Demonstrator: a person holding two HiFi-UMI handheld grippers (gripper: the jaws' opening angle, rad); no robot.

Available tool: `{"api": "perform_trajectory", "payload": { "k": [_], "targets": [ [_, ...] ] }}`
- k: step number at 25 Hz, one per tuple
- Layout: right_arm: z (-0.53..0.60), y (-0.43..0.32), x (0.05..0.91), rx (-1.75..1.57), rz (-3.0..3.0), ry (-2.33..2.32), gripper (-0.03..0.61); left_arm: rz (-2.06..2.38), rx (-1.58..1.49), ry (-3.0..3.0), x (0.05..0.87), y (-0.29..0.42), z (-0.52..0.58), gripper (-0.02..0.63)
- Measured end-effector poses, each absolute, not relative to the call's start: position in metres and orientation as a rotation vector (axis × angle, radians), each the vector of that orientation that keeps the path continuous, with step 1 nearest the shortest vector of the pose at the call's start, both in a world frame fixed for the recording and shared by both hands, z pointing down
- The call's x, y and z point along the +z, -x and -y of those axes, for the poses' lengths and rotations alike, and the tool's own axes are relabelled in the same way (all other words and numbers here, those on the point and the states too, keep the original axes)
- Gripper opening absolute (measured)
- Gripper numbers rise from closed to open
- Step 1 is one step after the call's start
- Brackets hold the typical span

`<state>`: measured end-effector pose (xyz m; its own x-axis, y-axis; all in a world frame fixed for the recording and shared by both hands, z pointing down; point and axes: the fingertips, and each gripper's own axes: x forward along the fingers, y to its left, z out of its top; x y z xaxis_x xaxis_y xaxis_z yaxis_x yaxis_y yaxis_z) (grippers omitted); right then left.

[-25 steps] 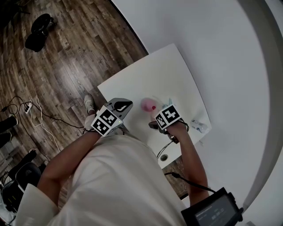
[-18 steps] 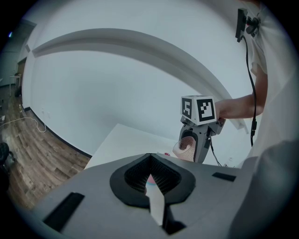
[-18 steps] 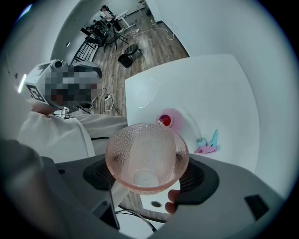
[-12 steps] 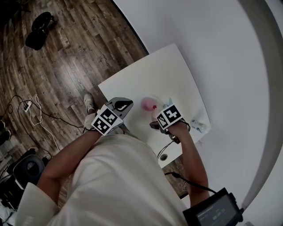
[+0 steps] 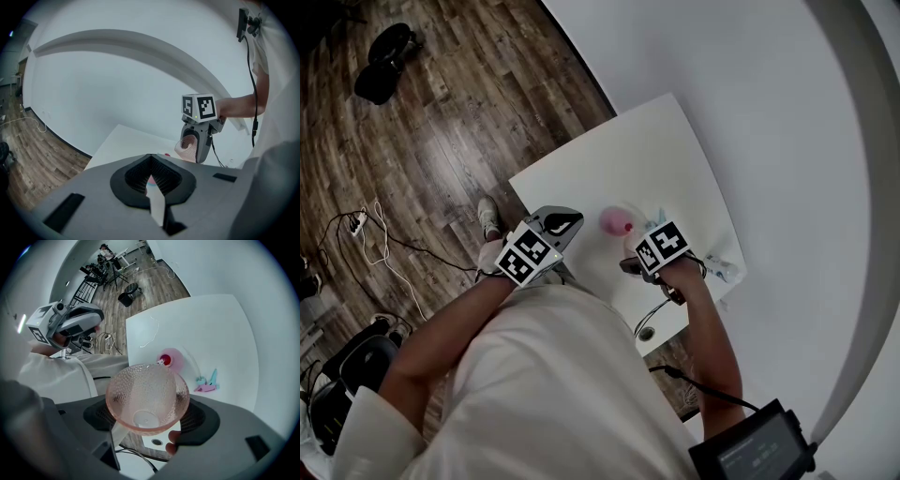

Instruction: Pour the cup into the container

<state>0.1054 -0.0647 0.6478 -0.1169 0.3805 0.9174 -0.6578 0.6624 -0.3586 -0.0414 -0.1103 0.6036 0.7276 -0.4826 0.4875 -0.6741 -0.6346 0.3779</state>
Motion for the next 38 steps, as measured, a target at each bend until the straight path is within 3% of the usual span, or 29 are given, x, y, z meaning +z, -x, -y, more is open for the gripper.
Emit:
{"api": "perform_trajectory", "payload": {
  "k": [38],
  "targets": [
    [0.0640, -0.1063, 0.6409, 0.909, 1.400, -0.216, 0.380, 0.862, 0.470, -2.375, 0.6116, 0.0431, 0.1081, 0.009]
  ]
}}
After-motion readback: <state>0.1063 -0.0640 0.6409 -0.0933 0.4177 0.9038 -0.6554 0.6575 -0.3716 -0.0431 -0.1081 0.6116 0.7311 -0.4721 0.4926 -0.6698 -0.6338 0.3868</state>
